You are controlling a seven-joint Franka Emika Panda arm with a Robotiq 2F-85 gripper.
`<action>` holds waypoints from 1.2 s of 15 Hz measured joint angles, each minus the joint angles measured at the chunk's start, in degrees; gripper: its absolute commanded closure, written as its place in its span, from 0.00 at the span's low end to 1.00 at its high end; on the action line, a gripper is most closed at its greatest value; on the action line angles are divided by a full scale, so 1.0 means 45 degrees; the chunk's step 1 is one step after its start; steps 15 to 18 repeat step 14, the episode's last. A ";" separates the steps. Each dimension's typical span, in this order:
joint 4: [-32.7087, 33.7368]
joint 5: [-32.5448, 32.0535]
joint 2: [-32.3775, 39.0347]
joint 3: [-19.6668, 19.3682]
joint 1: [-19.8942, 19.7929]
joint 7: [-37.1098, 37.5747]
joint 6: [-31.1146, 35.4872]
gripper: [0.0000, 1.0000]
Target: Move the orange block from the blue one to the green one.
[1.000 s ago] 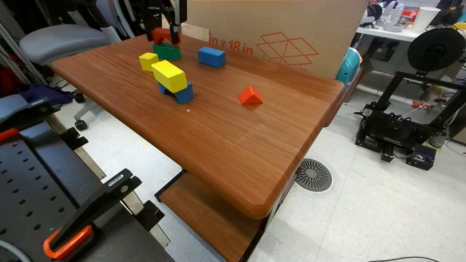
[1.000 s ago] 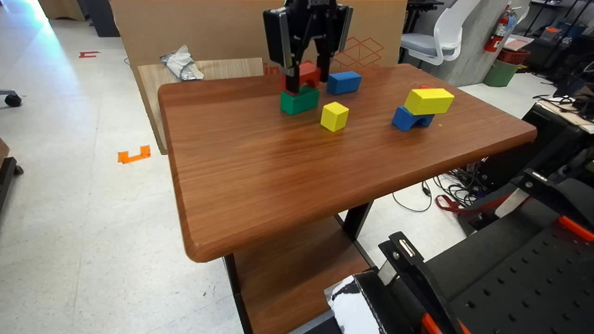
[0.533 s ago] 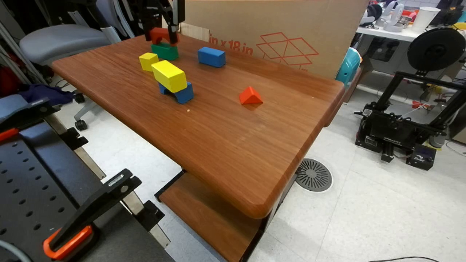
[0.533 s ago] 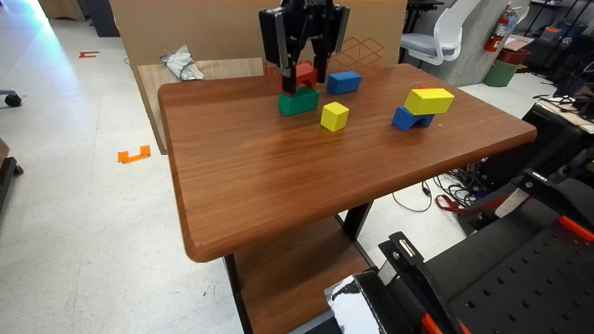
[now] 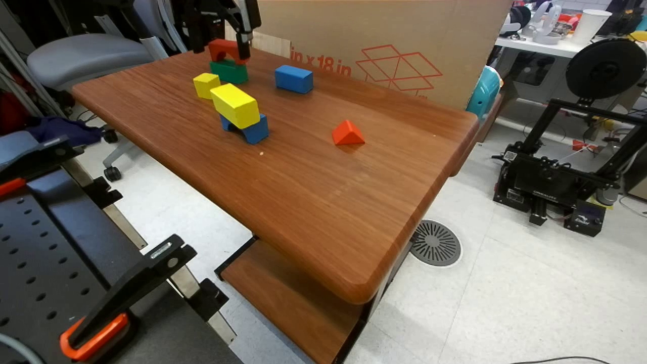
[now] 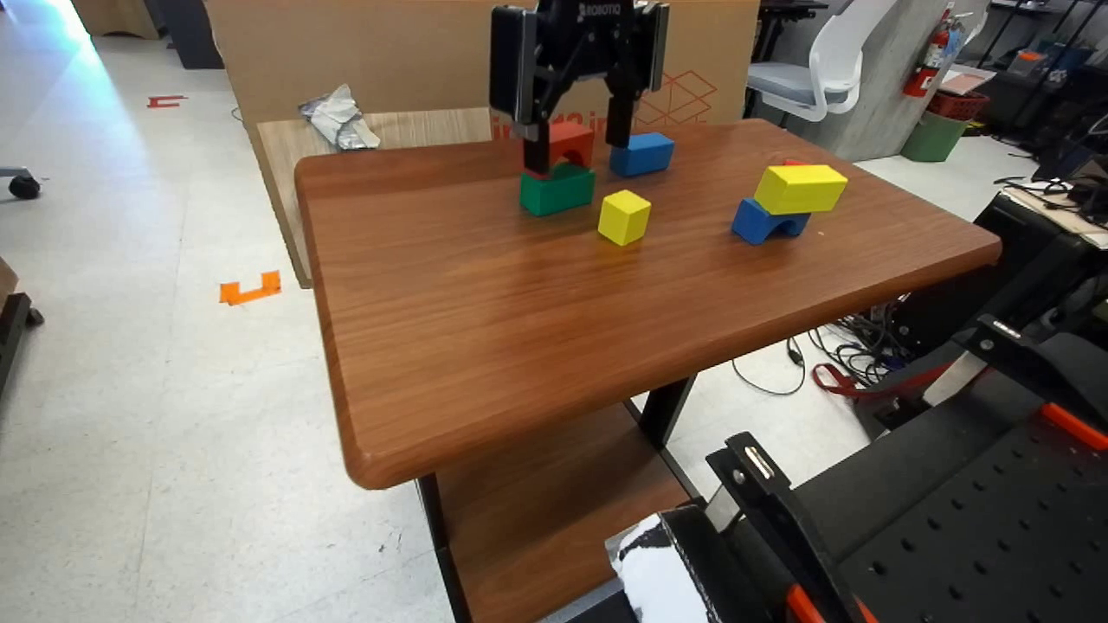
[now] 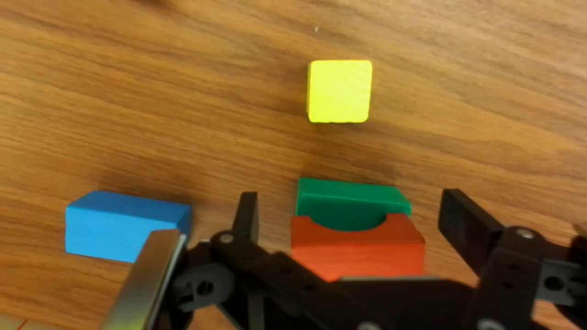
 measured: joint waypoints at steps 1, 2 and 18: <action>-0.0110 0.0059 -0.0164 0.0003 -0.0022 0.0118 0.0004 0.00; -0.0261 0.0173 -0.0389 0.0019 -0.0053 0.0184 0.0005 0.00; -0.3223 0.2170 -0.4493 0.0136 -0.0597 0.0660 -0.0082 0.00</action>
